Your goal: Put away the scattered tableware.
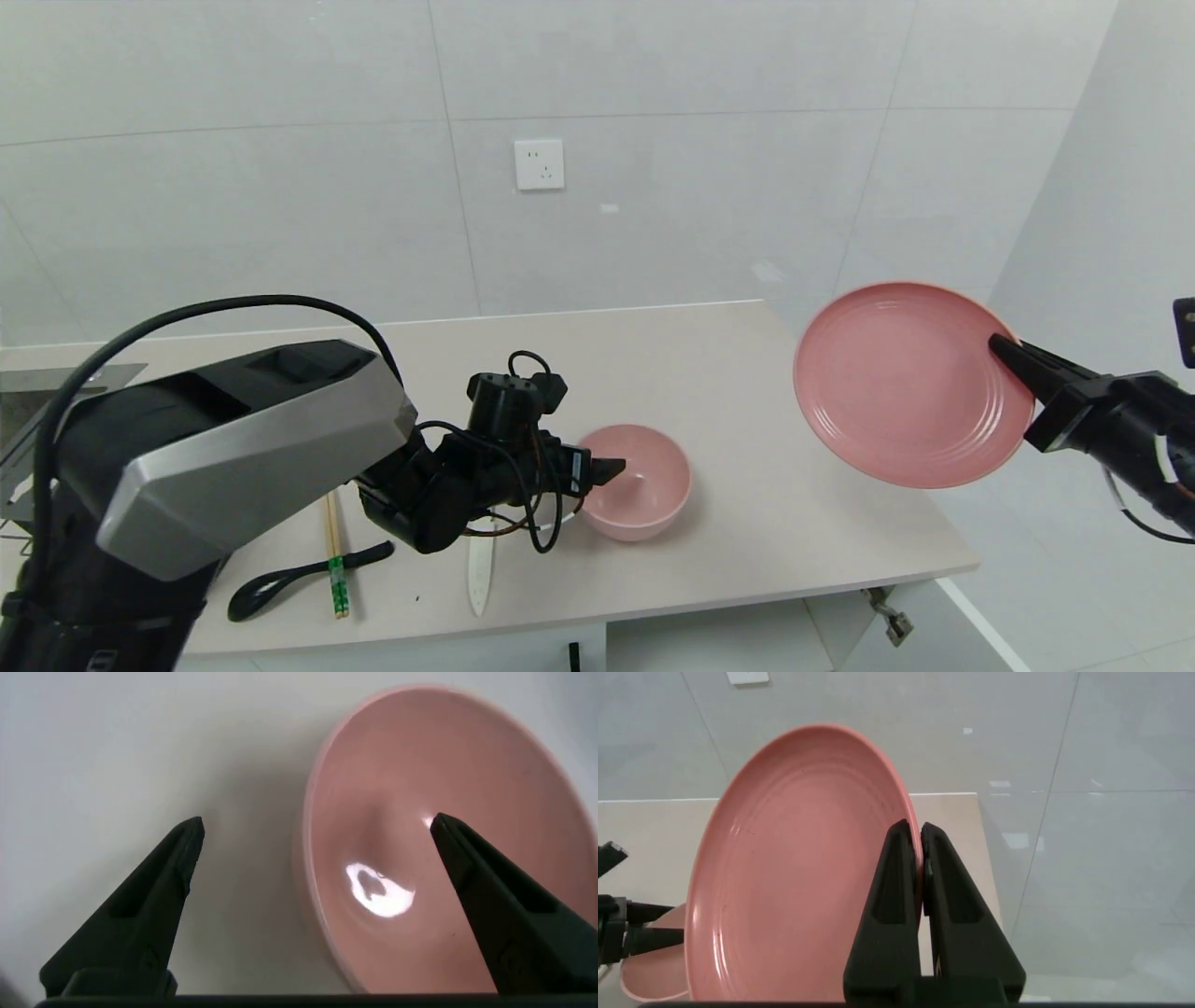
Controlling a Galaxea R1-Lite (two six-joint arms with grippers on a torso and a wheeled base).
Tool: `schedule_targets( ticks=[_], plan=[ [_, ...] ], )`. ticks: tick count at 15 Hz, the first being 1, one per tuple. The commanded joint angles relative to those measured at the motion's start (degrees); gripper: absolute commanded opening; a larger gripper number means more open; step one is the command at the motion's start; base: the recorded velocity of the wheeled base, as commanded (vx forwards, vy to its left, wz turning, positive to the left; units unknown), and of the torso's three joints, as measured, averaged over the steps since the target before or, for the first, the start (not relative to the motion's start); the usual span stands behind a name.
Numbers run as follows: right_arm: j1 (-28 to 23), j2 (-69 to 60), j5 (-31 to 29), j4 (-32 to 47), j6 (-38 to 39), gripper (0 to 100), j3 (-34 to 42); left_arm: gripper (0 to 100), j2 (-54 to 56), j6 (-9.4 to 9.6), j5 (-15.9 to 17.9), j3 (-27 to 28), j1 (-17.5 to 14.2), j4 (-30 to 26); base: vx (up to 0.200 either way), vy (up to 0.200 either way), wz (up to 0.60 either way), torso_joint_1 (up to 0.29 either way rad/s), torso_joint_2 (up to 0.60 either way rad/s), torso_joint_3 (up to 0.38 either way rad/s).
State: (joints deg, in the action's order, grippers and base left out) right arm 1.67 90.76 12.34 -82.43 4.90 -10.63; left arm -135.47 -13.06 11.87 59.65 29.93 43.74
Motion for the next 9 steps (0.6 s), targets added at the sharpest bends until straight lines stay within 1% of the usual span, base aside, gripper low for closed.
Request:
schedule_targets(
  ticks=[1,2,3,7,9],
  plan=[
    [0.0,0.1,0.0,0.0,0.0,0,0.0,100,-1.5,-0.04,0.0,0.6,0.3,0.0,0.000,0.000,0.00,0.000,0.00,0.000],
    [0.0,0.1,0.0,0.0,0.0,0,0.0,100,-1.5,-0.04,-0.1,0.6,0.4,0.0,0.000,0.000,0.00,0.000,0.00,0.000],
    [0.0,0.1,0.1,0.0,0.0,0,0.0,0,-1.7,0.05,-0.1,0.6,0.4,0.0,0.000,0.000,0.00,0.000,0.00,0.000],
    [0.0,0.2,0.1,0.0,0.0,0,0.0,0,-2.0,0.05,-0.5,0.4,0.4,0.7,0.000,0.000,0.00,0.000,0.00,0.000],
    [0.0,0.2,0.1,-0.1,0.0,0,0.0,0,-0.1,0.40,-2.3,-0.7,0.3,2.8,0.000,0.000,0.00,0.000,0.00,0.000]
  ],
)
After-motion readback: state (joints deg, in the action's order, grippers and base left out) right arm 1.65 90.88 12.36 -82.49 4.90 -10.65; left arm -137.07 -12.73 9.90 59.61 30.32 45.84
